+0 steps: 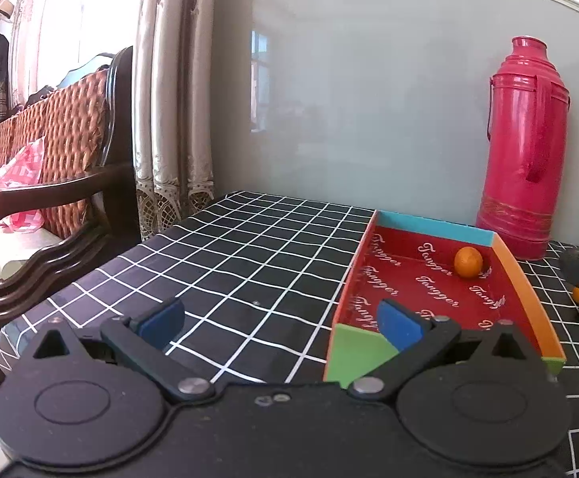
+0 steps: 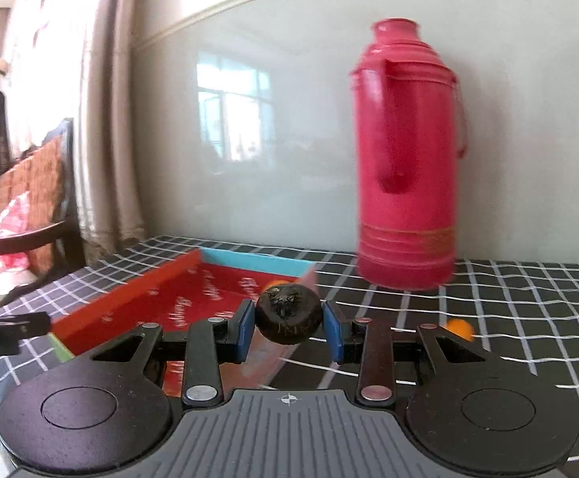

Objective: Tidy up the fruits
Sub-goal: 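Carry the dark fruit over the box and open the right gripper, then move the left gripper to the second dark fruit and grasp it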

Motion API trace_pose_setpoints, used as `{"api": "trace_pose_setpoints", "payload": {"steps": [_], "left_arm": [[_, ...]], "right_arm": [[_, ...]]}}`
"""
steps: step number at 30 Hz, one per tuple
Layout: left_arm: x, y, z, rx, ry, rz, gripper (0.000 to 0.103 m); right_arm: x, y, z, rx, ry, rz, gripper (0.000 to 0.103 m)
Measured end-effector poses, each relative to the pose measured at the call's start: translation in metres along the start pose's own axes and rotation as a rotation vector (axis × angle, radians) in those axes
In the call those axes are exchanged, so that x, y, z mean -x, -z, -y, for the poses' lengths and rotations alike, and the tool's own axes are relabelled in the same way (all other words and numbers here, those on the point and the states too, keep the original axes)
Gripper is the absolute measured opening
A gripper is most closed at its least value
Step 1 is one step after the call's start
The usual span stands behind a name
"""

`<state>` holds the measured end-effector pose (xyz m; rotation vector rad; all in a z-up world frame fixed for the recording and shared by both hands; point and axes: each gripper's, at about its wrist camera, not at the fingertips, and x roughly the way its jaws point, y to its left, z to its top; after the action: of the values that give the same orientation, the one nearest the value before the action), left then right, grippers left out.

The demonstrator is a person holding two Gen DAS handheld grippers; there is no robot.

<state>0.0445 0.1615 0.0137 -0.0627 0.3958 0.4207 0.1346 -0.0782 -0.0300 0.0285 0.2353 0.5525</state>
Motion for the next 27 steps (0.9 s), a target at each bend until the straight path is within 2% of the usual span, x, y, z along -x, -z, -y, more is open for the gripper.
{"api": "trace_pose_setpoints", "payload": {"steps": [11, 12, 13, 14, 15, 16, 19, 27], "left_arm": [[-0.001, 0.001, -0.002, 0.0, -0.003, -0.009, 0.097], [-0.001, 0.001, -0.002, 0.0, -0.002, -0.009, 0.097], [-0.001, 0.001, -0.001, 0.001, -0.001, -0.008, 0.097], [-0.001, 0.001, -0.001, 0.002, 0.003, -0.007, 0.097], [-0.001, 0.001, 0.0, 0.001, 0.006, -0.007, 0.097], [-0.001, 0.001, 0.0, 0.0, 0.008, -0.006, 0.097], [0.0, 0.0, 0.002, 0.0, 0.014, -0.003, 0.097], [0.0, 0.0, 0.009, 0.001, 0.025, -0.003, 0.097]], "right_arm": [[-0.022, 0.007, -0.039, 0.053, -0.081, -0.031, 0.037], [-0.022, 0.008, -0.04, 0.061, -0.088, -0.033, 0.04], [-0.022, 0.009, -0.043, 0.076, -0.065, -0.034, 0.049], [-0.019, 0.01, -0.041, 0.074, -0.044, -0.012, 0.085], [-0.014, 0.01, -0.038, 0.053, -0.053, 0.022, 0.103], [-0.01, 0.008, -0.033, 0.026, -0.074, 0.043, 0.103], [-0.004, 0.005, -0.024, 0.008, -0.029, 0.074, 0.103], [0.001, 0.004, 0.012, -0.097, 0.066, 0.047, 0.103]]}}
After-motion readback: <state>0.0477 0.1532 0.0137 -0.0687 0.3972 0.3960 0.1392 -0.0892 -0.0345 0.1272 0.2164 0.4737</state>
